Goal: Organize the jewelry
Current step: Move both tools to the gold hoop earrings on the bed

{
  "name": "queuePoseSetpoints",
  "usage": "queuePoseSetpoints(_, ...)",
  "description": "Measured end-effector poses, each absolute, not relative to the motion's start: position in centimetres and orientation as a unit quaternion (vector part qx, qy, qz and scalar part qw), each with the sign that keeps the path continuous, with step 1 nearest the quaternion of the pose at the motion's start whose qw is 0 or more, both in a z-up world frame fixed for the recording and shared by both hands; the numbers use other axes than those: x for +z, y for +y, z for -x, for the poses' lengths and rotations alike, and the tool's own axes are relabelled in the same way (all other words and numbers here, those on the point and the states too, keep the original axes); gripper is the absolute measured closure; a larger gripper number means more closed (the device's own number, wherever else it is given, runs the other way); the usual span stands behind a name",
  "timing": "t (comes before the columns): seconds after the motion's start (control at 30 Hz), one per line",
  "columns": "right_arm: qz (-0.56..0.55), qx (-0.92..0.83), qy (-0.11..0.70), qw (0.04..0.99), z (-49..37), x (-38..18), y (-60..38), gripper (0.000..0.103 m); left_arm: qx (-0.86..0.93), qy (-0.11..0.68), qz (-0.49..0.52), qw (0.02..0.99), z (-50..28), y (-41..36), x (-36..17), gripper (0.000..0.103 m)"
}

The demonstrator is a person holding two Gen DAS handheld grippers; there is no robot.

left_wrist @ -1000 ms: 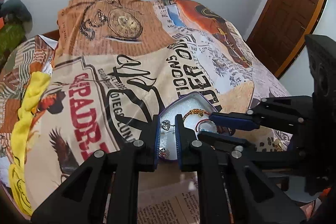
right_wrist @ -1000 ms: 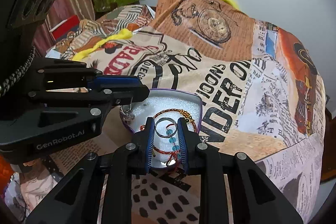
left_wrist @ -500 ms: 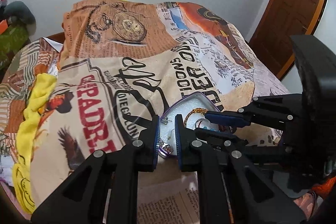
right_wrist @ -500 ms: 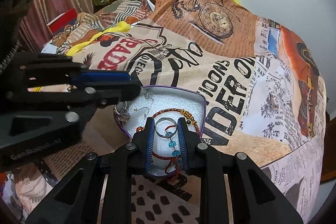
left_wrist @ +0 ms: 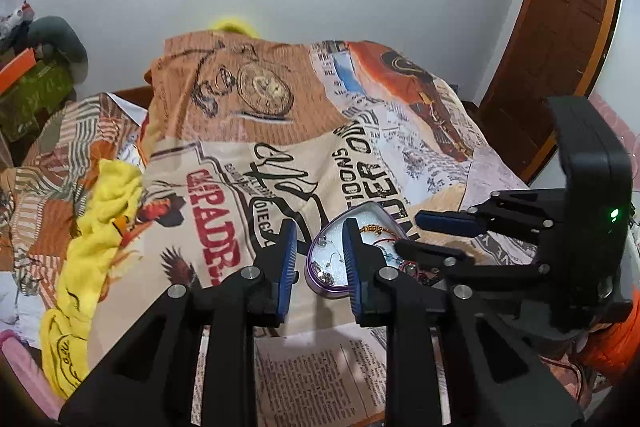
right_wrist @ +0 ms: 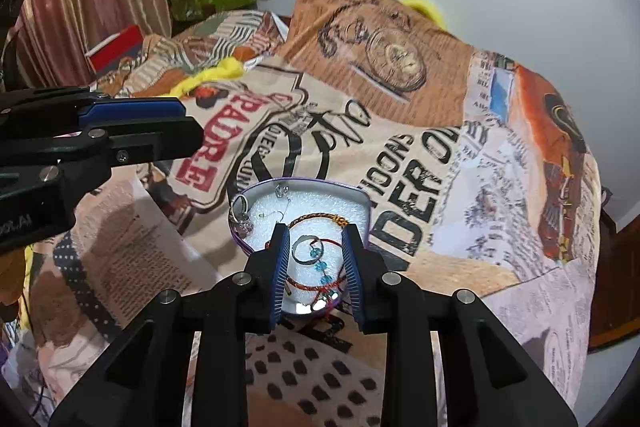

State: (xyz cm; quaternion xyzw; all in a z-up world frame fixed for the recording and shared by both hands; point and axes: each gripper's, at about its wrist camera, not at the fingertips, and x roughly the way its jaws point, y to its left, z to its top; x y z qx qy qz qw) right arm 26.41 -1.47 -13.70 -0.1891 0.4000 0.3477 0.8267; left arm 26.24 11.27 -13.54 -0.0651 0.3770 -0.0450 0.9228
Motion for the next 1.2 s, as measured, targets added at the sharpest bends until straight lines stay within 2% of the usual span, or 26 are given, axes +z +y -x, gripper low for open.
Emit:
queuePoseSetpoints(0.17,0.174,0.343,0.384,0.839,-25.7,-11.7,-3.3,0.078,-0.052,0.371,0.058,0.925,-25.4,10.0,-12.4,0.080)
queuePoseSetpoints(0.3,0.159,0.333,0.373,0.851,-25.2,-10.3,-5.6,0.078,-0.058,0.366,0.046,0.928,-24.9,8.3,-11.8,0.073)
queuePoseSetpoints(0.57,0.128,0.303,0.366,0.871,-24.7,-9.0,-11.3,0.076,-0.090,0.372,0.029,0.923,-25.0,4.0,-11.7,0.069)
queuePoseSetpoints(1.2,0.080,0.272,0.412,0.866,-24.4,-12.4,-19.4,0.073,-0.173,0.452,-0.043,0.874,-25.7,-6.7,-18.4,0.068)
